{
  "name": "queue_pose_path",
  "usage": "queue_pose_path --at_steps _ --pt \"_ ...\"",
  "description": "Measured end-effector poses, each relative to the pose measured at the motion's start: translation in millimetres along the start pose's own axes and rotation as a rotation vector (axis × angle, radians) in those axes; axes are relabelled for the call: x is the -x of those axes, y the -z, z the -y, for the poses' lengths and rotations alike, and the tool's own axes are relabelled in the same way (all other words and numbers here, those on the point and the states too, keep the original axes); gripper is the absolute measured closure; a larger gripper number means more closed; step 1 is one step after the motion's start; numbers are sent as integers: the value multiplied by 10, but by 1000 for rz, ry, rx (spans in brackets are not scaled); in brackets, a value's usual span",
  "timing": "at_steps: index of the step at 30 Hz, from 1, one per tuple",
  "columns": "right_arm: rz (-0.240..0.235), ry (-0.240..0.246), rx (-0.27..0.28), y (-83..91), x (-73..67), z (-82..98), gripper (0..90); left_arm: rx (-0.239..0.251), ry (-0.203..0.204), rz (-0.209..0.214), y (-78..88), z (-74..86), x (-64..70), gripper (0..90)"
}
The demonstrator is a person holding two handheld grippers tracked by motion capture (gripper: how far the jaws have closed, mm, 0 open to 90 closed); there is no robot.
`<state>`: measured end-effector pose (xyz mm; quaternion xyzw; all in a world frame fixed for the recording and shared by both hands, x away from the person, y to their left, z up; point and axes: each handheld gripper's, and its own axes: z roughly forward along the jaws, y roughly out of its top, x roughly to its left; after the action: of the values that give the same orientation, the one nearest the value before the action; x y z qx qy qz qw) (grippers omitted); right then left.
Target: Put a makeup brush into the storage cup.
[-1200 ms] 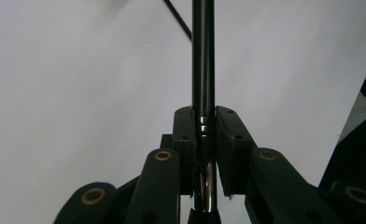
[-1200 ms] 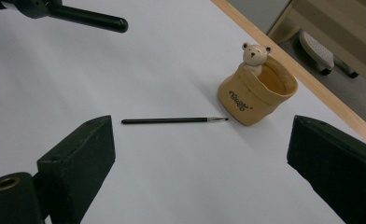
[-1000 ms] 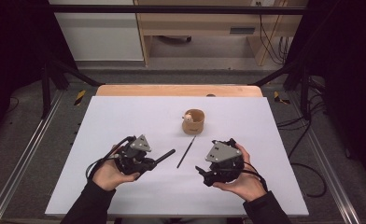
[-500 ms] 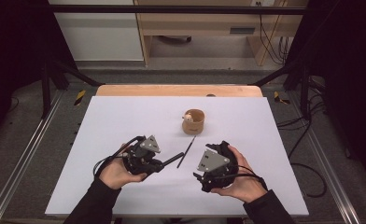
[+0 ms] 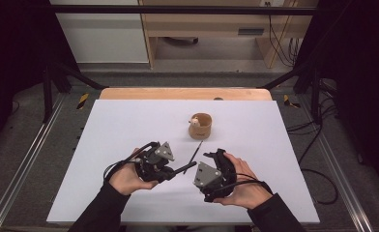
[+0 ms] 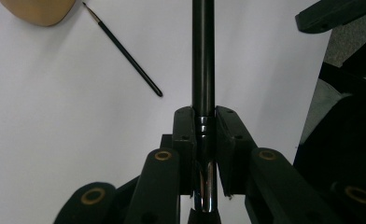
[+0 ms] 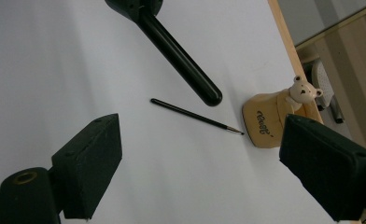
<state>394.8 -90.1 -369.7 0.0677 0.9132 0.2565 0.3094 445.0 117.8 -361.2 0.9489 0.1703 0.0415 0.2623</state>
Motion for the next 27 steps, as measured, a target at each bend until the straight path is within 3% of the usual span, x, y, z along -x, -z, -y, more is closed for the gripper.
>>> queue_pose_path --at_steps 7,8,12,21,27 --pt "-17 47 -21 -71 -52 -65 168 -6 -20 19 -17 -62 38 784" --pt "-11 79 -16 -84 -50 -68 175 -5 -20 21 -19 -65 39 784" --pt "-13 101 -17 -91 -79 -93 201 -27 -32 31 -24 -88 28 784" --pt "0 228 -33 -141 -113 -159 272 -30 -45 49 -39 -121 55 784" --pt "8 275 -44 -184 -157 -159 338 -27 -39 61 -57 -132 69 784"
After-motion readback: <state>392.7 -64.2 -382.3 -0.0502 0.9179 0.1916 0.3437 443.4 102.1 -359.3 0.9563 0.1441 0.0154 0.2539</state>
